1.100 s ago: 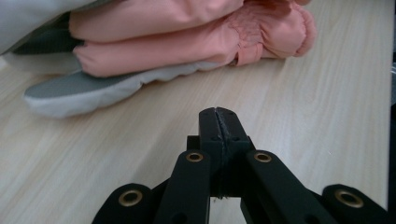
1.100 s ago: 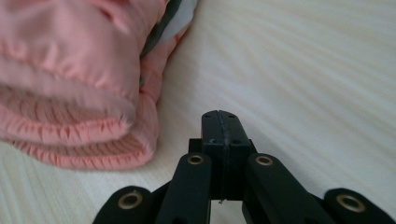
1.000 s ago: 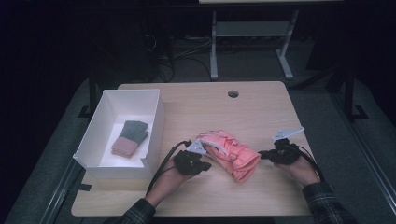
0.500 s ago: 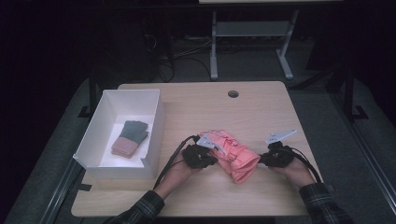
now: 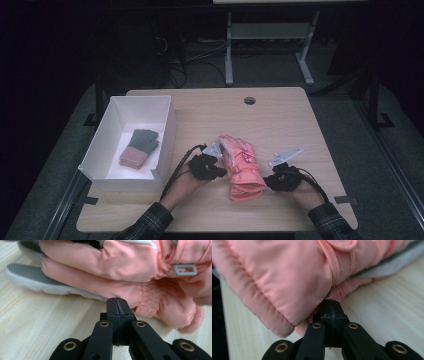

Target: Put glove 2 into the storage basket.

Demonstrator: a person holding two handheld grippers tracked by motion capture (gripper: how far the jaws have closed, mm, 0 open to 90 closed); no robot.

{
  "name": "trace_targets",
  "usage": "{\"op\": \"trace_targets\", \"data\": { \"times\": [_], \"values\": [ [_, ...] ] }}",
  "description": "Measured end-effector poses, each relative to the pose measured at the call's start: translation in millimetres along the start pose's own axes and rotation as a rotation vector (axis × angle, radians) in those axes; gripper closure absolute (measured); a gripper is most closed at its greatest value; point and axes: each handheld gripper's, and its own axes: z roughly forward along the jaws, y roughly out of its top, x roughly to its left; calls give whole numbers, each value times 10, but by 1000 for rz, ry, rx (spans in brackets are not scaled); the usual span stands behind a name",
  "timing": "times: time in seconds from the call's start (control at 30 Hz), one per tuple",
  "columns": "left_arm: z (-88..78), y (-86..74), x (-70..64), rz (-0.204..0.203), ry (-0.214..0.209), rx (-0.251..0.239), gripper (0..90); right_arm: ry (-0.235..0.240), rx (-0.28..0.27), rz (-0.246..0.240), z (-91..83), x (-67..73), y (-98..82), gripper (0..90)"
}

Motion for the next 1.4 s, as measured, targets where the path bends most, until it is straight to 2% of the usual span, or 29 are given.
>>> {"op": "trace_targets", "data": {
  "times": [0.17, 0.2, 0.33, 0.47, 0.57, 0.63, 0.7, 0.73, 0.8, 0.9, 1.0, 1.07, 1.13, 1.23, 1.4],
  "values": [
    [-43, -18, 35, 11, 8, 13, 898, 34, 0, -19, 63, 124, 19, 900],
    [-52, -22, 51, 14, 8, 13, 897, 58, 9, -32, 114, 196, 36, 900],
    [-60, -28, 71, 8, 1, 12, 898, 75, 16, -43, 159, 270, 60, 900],
    [-32, -20, 47, 6, -17, 4, 898, 112, 24, -83, 245, 440, 101, 900],
    [-40, -18, 48, 8, -16, 11, 898, 117, 38, -112, 290, 490, 114, 900],
    [-49, -22, 49, 1, -10, 2, 897, 114, 37, -103, 268, 488, 110, 900],
    [-55, -23, 52, 1, -10, 2, 898, 98, 36, -107, 238, 470, 101, 900],
    [-73, -22, 58, 2, -6, 5, 898, 73, 21, -97, 132, 430, 73, 900],
    [-85, -20, 64, 9, 2, 15, 898, 68, 9, -84, 88, 418, 65, 900],
    [-106, -22, 72, 4, 15, 19, 897, 30, -58, -62, -125, 340, 47, 900],
    [-103, -28, 65, -13, 18, 18, 897, -3, -159, -34, -304, 269, 77, 900],
    [-95, -30, 67, -14, 19, 22, 897, -25, -200, -30, -363, 237, 112, 900],
    [-93, -28, 66, -15, 21, 24, 897, -58, -216, -31, -372, 198, 145, 900],
    [-94, -27, 64, -18, 20, 22, 897, -64, -221, -24, -313, 143, 184, 900],
    [-87, -32, 68, -28, 24, 25, 897, -89, -183, -32, -167, 126, 246, 900]
  ]
}}
